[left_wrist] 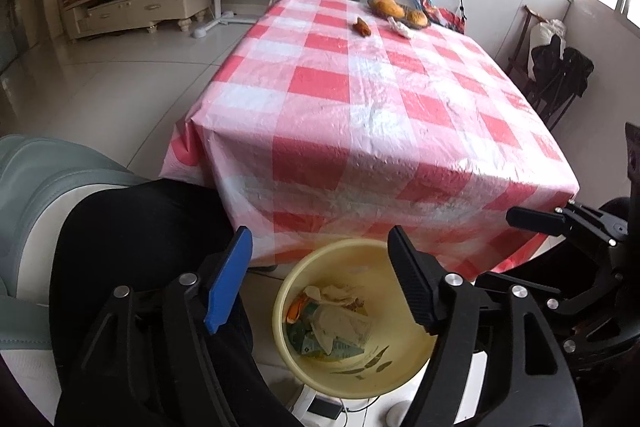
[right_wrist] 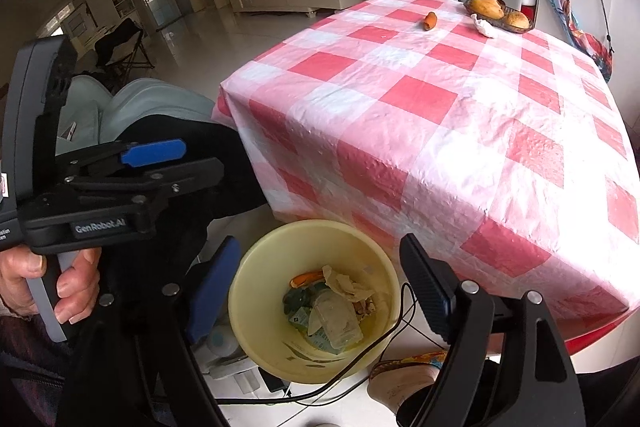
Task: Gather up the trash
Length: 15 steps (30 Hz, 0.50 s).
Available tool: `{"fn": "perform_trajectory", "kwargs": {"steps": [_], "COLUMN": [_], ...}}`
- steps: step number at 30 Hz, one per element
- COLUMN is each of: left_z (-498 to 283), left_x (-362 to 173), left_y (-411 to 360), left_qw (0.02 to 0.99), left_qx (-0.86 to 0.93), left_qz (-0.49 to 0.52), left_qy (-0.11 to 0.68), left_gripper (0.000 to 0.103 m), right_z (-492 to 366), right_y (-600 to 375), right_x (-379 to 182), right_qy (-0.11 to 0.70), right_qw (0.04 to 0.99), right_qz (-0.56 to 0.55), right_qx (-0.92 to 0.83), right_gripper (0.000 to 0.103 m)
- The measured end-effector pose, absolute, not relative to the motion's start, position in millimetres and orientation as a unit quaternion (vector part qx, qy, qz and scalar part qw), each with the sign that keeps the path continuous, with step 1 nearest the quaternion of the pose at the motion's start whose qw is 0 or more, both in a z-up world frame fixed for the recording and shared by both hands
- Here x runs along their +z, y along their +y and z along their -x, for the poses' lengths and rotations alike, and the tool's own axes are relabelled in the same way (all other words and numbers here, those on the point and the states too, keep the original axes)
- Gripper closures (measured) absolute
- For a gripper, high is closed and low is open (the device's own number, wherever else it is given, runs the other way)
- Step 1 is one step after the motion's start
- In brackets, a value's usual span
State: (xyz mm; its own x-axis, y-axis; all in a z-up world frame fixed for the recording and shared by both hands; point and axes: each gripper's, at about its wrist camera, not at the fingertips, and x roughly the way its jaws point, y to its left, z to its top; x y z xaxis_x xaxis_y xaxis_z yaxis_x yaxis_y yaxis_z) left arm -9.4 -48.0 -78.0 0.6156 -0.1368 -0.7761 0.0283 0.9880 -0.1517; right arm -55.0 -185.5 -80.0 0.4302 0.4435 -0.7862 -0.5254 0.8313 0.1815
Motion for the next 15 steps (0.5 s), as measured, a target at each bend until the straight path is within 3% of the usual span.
{"fn": "perform_trajectory", "kwargs": {"steps": [15], "left_z": [11.0], "left_x": [-77.2], "left_y": [-48.0], "left_qw": [0.901], "left_qx": [-0.043], "left_qz": [0.065], "left_qy": [0.426], "left_gripper": [0.031], "right_z": [55.5], "right_y": [-185.3], "right_x": [-79.7], "right_qy": [0.448], "right_qw": [0.846], "right_qz": [0.046], "right_qx": [0.285], "right_gripper": [0.025]}}
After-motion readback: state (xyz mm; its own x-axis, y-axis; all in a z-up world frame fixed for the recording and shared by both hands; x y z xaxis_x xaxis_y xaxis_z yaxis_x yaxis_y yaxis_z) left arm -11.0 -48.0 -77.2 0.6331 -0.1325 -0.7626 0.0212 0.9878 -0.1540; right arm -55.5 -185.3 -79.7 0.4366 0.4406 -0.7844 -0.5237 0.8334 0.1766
